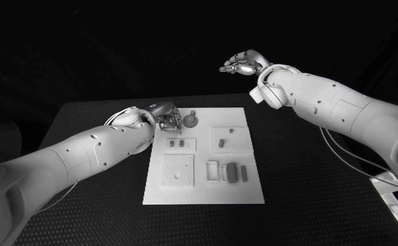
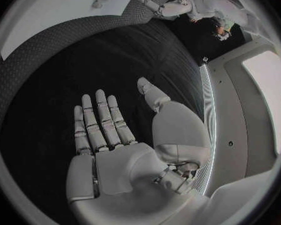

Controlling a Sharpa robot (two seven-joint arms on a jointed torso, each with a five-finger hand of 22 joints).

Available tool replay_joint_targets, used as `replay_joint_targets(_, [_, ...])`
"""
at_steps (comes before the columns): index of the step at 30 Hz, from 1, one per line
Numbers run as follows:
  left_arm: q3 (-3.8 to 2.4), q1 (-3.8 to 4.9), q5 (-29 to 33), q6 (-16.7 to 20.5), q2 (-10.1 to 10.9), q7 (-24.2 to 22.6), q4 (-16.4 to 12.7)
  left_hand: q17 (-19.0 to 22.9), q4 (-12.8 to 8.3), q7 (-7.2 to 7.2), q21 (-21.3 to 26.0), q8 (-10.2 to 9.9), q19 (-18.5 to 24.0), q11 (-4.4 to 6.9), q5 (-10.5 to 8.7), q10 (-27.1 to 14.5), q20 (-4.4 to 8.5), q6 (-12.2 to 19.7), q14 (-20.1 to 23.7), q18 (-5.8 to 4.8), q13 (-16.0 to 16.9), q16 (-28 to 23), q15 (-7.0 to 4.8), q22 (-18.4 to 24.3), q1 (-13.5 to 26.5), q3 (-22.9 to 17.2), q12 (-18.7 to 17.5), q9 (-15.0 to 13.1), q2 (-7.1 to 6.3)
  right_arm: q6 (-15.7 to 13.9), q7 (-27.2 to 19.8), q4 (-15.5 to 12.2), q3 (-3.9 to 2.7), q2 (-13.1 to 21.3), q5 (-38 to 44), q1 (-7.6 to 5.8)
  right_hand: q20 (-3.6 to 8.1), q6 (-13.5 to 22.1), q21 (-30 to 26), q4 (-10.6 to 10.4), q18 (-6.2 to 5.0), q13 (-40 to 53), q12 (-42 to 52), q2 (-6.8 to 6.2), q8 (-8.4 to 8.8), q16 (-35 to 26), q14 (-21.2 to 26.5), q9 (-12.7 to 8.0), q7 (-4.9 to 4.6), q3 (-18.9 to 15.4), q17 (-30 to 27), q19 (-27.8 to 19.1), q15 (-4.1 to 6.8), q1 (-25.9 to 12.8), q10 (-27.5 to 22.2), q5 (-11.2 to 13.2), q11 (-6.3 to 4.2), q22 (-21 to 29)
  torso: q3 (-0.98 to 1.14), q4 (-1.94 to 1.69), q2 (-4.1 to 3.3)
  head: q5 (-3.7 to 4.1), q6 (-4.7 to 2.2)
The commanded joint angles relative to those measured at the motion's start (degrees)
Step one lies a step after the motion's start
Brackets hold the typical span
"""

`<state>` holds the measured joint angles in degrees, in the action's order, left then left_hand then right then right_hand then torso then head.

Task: Assemble the parts on the task board

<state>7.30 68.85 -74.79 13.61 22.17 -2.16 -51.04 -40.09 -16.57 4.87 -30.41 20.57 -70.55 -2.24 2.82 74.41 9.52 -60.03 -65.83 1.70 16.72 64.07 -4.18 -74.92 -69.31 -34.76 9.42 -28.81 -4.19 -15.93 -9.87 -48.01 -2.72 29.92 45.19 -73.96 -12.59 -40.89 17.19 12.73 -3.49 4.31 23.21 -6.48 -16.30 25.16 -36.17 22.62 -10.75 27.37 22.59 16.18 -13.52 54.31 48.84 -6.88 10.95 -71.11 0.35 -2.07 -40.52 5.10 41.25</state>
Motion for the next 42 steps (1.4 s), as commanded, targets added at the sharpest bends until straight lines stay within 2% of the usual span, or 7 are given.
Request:
replay_joint_targets(1, [-0.06,0.07,-1.03,-4.28,0.33,0.96,-0.52,-0.08,-0.01,0.75,-0.38,0.33,-0.19,0.08,0.20,0.44,0.05,-0.90,-0.38,3.80,0.07,0.34,0.03,-0.60,0.00,-0.47,-0.32,-0.10,0.48,0.55,-0.62,-0.03,-0.03,0.10,0.06,0.00,0.00,0.35,-0.22,0.32,-1.18,-0.09,0.01,0.39,-0.20,-0.38,-0.34,-0.09,-2.72,-0.04,0.10,0.50,-0.02,-0.03,-0.21,0.11,0.23,0.07,-0.06,-0.01,-0.04,0.13,0.15])
replay_joint_targets(8, [-0.04,0.06,-1.25,-5.77,0.43,0.99,0.56,-0.09,-0.02,0.75,-0.37,0.30,-0.17,0.08,0.20,0.45,0.06,-0.90,-0.38,3.78,0.08,0.34,0.03,-0.64,0.01,-0.48,-0.38,-0.11,0.50,0.55,-0.63,-0.11,-0.03,0.12,0.06,0.00,-0.01,0.36,-0.27,0.33,-1.18,-0.11,0.01,0.39,-0.21,-0.41,-0.32,-0.11,-2.72,-0.04,0.10,0.51,-0.02,-0.03,-0.21,0.11,0.23,0.06,0.01,0.05,-0.06,-0.03,0.18])
replay_joint_targets(18, [-0.01,0.03,-1.25,-5.54,-0.42,0.60,2.21,-0.10,0.00,0.78,-0.34,0.23,-0.10,0.06,0.19,0.45,0.05,-0.87,-0.34,3.75,0.10,0.31,0.05,-0.70,0.08,-0.48,-0.51,-0.11,0.54,0.55,-0.66,-0.04,-0.03,-0.14,0.06,0.00,-0.01,0.35,-0.32,0.33,-1.18,-0.12,0.02,0.40,-0.23,-0.43,-0.32,-0.12,-2.72,-0.04,0.10,0.53,-0.03,-0.03,-0.21,0.11,0.23,0.05,0.09,0.13,-0.07,-0.13,0.22])
replay_joint_targets(42, [0.00,-0.17,0.09,-5.04,-1.13,-0.22,2.33,-0.11,0.01,0.81,-0.24,0.10,0.04,0.03,0.20,0.56,0.05,-0.85,-0.25,3.68,0.17,0.25,0.09,-0.82,0.26,-0.48,-0.76,-0.15,0.68,0.63,-0.69,0.23,-0.03,-0.74,0.06,0.01,-0.03,0.37,-0.47,0.32,-1.19,-0.16,0.03,0.45,-0.26,-0.49,-0.32,-0.17,-2.73,-0.04,0.11,0.58,-0.04,-0.05,-0.21,0.11,0.24,0.01,0.08,0.09,-0.08,0.32,0.30])
